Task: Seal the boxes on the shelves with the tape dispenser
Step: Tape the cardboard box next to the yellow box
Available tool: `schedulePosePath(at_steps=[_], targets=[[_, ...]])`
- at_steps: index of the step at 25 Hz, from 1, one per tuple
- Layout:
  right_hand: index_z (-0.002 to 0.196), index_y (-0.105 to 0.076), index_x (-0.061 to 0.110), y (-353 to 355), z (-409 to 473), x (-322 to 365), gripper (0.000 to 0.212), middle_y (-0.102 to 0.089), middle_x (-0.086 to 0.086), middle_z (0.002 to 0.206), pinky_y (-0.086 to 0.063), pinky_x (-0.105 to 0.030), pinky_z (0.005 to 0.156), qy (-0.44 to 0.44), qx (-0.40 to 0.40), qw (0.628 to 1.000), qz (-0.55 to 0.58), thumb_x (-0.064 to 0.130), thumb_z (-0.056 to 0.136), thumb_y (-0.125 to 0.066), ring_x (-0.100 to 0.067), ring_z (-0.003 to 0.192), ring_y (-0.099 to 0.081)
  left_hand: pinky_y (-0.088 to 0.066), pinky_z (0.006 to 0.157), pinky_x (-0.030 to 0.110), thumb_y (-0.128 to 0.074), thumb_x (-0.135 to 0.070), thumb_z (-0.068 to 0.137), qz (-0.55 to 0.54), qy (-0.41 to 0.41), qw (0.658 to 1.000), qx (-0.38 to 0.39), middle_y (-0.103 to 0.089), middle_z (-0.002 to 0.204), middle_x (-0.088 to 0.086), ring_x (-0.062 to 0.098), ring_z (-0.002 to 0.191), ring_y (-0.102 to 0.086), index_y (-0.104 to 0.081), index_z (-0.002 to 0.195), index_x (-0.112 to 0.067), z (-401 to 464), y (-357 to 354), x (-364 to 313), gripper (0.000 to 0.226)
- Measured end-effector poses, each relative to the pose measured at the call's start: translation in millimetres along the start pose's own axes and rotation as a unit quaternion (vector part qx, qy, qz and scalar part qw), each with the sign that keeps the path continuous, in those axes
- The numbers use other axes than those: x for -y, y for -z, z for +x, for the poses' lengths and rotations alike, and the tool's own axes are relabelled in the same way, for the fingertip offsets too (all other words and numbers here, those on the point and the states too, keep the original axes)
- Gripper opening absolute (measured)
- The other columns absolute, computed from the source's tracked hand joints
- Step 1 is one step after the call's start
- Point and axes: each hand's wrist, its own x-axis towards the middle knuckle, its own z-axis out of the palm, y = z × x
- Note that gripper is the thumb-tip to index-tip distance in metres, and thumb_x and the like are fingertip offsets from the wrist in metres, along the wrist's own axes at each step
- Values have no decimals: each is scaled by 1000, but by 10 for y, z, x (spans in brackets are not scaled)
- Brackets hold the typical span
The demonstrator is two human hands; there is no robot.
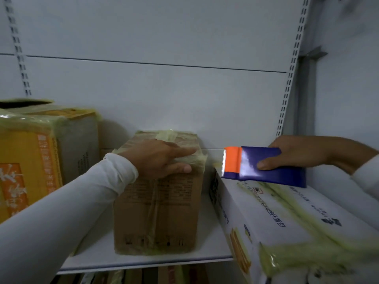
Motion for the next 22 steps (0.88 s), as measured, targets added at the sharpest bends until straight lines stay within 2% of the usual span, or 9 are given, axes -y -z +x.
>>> schedulePosePath(at_steps=[2,5,9,12,13,15,18,20,22], targets=[[78,-68,6,-86,83,122,55,-73,-8,72,-45,-27,58,-2,-25,999,-40,61,78,-66,-15,58,-63,-39,97,35,-23,-74,84,18,20,1000,-6,-47,142,-9,20,124,-50,-31,141,-48,21,-5,-42,63],[66,-57,15,-176,277,298,51,-61,1,62,-40,-25,51,9,-87,983,-163,64,82,-63,-12,51,-54,-40,96,33,-24,-68,90,43,23,998,-30,-49,141,-12,20,122,-52,-34,140,-47,60,-18,-102,55],[73,-49,22,-191,406,316,45,-48,5,66,-28,-26,48,-41,-184,900,-392,65,82,-57,-12,55,-46,-40,99,32,-19,-68,87,3,19,1000,-16,-47,142,-14,19,125,-51,-37,140,-45,-63,35,-87,60],[68,-40,23,-280,342,36,50,-50,5,64,-30,-25,47,-80,-192,923,-325,68,84,-54,-11,53,-48,-44,88,35,-19,-77,83,14,46,999,-13,-61,127,-8,23,113,-58,-47,131,-43,-79,40,-114,65],[66,-40,22,-308,324,-12,52,-51,5,61,-30,-24,46,-72,-211,926,-305,69,83,-53,-10,50,-49,-43,78,35,-20,-81,80,29,75,996,-26,-67,111,-5,24,100,-62,-55,120,-39,-7,11,-175,68],[63,-43,20,-317,300,-25,56,-51,5,54,-30,-22,43,-58,-247,927,-274,71,82,-53,-11,44,-48,-36,66,33,-23,-85,74,50,154,984,-76,-63,87,-1,24,80,-60,-57,96,-26,222,-77,-404,71],[64,-50,17,-302,273,-13,56,-57,2,55,-37,-24,46,-46,-250,942,-218,70,82,-56,-13,45,-52,-33,65,32,-37,-63,83,67,247,957,-139,-63,83,1,24,70,-56,-57,86,-18,438,-263,-732,49],[67,-54,14,-282,228,-2,55,-61,-2,61,-41,-28,52,-53,-242,953,-176,67,83,-58,-16,51,-56,-29,64,31,-37,-50,85,86,258,952,-143,-57,69,0,20,57,-43,-49,67,-19,425,-324,-776,38],[73,-59,11,-279,181,4,53,-65,-7,66,-42,-29,55,-51,-235,962,-131,63,84,-61,-17,55,-59,-29,60,30,-36,-46,87,81,234,957,-153,-53,61,-1,18,51,-36,-47,62,-19,379,-309,-737,39]])
